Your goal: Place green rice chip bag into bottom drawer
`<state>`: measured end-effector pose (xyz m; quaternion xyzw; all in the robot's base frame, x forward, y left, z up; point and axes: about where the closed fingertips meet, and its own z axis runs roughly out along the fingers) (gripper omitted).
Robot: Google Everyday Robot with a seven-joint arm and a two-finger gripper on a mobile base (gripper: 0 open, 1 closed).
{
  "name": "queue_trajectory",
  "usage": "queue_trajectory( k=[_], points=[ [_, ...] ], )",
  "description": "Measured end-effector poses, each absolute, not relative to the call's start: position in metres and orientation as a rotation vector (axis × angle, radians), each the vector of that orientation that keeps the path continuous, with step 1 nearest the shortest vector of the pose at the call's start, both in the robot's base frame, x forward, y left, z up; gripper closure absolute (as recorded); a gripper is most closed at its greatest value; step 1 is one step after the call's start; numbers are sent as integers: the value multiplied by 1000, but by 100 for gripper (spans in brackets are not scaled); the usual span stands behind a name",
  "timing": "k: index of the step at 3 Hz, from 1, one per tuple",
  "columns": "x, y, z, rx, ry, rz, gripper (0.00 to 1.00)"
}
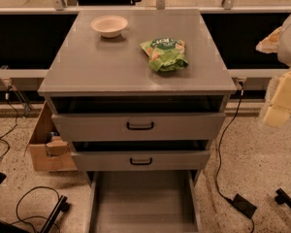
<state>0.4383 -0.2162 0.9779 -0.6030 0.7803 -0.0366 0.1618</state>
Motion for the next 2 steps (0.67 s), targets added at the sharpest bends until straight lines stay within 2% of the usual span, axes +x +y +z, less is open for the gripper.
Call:
queue_trajectory(
  k=[1,2],
  points=[
    [438,-216,978,-1721,2227,-104,0],
    [461,-224,977,-1677,2169,-119,0]
  ],
)
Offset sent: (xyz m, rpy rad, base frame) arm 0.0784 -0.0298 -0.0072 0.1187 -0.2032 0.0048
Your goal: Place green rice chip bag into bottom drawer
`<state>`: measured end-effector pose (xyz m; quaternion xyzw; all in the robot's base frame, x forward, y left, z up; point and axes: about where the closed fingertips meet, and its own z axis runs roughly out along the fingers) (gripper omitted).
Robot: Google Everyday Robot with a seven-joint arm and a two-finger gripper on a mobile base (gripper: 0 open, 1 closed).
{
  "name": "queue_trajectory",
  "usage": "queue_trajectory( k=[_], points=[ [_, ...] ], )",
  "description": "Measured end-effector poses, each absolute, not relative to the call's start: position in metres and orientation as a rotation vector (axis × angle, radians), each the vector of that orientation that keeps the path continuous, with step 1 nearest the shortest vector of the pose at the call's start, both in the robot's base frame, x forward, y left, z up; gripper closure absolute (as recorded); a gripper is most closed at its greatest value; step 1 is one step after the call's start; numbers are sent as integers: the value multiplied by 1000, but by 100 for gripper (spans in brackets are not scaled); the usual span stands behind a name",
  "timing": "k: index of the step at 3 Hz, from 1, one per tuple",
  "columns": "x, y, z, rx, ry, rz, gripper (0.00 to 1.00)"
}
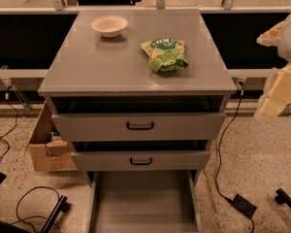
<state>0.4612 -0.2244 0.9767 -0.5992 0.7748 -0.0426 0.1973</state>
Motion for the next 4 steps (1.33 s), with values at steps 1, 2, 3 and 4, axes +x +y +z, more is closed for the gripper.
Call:
queue_trajectory(
  k=[1,2,3,4],
  points=[
    [514,-238,977,-1579,2068,-128,0],
    [578,-241,976,-1466,2006,-115,0],
    [641,-234,973,-1389,1985,-86,0],
    [647,-229,968,-1385,1990,-73,0]
  ],
)
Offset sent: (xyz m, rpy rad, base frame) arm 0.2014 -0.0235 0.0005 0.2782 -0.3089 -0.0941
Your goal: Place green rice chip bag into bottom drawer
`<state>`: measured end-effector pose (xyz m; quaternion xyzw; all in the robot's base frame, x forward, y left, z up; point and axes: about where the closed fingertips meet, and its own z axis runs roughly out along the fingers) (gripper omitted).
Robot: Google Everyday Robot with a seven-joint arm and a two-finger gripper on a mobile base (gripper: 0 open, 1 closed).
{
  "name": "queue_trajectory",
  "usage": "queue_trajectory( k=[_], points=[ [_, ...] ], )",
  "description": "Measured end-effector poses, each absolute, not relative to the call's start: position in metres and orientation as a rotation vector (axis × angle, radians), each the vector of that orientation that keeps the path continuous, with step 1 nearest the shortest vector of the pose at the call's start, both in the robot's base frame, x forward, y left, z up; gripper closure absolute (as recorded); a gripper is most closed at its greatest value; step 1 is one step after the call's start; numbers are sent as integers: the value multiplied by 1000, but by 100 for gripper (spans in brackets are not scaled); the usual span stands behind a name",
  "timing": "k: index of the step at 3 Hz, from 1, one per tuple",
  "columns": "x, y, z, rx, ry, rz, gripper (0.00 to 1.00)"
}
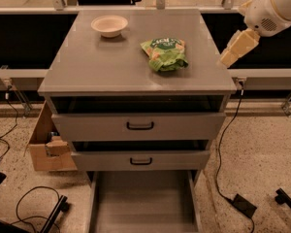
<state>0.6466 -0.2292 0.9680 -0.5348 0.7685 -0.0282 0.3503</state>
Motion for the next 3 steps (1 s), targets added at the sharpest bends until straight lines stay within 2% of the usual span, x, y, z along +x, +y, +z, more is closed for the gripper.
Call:
queue_trajectory(
  k=[1,3],
  points=[
    [677,-202,963,-1338,1976,-23,0],
    [720,-107,948,-1278,2028,144,0]
  ],
)
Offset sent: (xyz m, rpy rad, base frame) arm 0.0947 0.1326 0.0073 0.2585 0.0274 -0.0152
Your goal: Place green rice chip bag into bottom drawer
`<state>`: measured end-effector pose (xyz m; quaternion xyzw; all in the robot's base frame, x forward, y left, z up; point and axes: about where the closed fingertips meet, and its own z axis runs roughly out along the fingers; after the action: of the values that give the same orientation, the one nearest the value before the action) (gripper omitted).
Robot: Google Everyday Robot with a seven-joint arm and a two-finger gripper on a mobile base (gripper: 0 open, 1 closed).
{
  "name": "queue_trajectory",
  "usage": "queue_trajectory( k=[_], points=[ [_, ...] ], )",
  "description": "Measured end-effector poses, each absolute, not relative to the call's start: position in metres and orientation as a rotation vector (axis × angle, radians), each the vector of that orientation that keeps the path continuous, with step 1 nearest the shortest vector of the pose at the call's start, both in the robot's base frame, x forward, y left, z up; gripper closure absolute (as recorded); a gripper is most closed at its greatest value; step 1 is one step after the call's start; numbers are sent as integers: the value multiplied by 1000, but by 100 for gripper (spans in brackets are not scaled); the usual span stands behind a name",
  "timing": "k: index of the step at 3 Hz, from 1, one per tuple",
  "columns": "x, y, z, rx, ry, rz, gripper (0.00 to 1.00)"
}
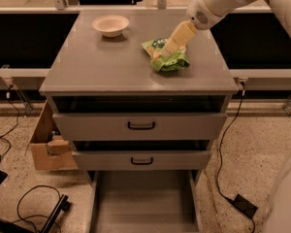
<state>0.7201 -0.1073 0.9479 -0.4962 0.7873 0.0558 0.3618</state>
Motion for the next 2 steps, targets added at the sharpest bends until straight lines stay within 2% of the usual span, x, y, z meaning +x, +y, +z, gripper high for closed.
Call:
queue_trajectory(
  k=[1,2],
  points=[
    [727,-77,913,-1256,2145,171,0],
    [733,-68,872,-1231,2265,150,0]
  ],
)
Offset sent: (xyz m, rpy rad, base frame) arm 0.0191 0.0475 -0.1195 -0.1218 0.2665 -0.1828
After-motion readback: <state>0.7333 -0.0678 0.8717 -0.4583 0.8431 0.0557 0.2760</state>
